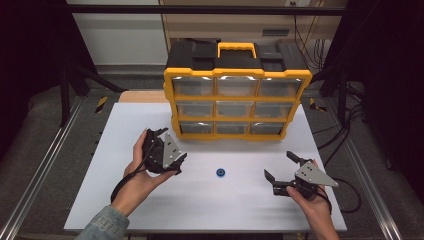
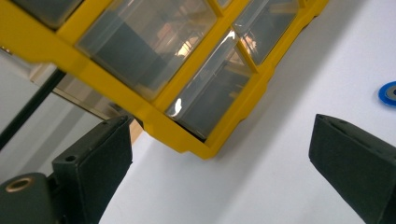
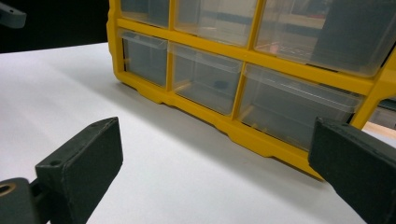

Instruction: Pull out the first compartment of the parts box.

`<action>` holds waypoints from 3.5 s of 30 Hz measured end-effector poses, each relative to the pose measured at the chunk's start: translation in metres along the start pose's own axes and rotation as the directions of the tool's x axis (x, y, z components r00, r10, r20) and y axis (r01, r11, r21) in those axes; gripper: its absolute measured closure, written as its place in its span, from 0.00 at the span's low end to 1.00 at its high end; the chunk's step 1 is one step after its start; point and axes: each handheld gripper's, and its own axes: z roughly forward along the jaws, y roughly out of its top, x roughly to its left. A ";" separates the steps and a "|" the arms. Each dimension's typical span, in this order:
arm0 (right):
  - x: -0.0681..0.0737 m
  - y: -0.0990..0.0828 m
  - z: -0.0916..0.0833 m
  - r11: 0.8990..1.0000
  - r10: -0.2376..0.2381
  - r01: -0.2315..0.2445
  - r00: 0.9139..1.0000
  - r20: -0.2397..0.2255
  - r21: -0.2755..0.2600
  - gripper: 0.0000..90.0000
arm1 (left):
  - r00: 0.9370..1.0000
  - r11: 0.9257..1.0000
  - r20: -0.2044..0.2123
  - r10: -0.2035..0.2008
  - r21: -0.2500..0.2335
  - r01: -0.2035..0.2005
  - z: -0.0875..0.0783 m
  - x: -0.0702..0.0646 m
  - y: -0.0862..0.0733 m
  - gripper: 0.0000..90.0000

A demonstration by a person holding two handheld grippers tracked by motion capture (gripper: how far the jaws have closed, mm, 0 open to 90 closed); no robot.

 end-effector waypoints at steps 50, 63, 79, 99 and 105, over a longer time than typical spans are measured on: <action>0.001 0.000 0.001 1.000 -0.007 0.006 1.000 0.008 0.017 0.04 | 0.962 0.958 -0.067 0.264 0.135 -0.254 0.024 -0.007 0.055 0.12; 0.001 0.000 0.000 1.000 0.007 -0.007 1.000 0.004 0.016 0.04 | 0.941 0.945 -0.129 0.312 0.146 -0.293 0.028 -0.009 0.063 0.12; 0.001 0.000 0.001 1.000 0.011 -0.011 1.000 0.003 0.015 0.04 | 0.864 0.907 -0.278 0.420 0.145 -0.395 0.024 -0.014 0.072 0.14; 0.001 0.000 0.001 1.000 0.015 -0.015 1.000 0.002 0.015 0.03 | 0.820 0.900 -0.373 0.434 0.157 -0.406 0.026 -0.006 0.080 0.15; 0.001 0.000 0.000 1.000 0.015 -0.015 1.000 0.001 0.016 0.03 | 0.804 0.892 -0.388 0.451 0.163 -0.422 0.027 -0.006 0.085 0.15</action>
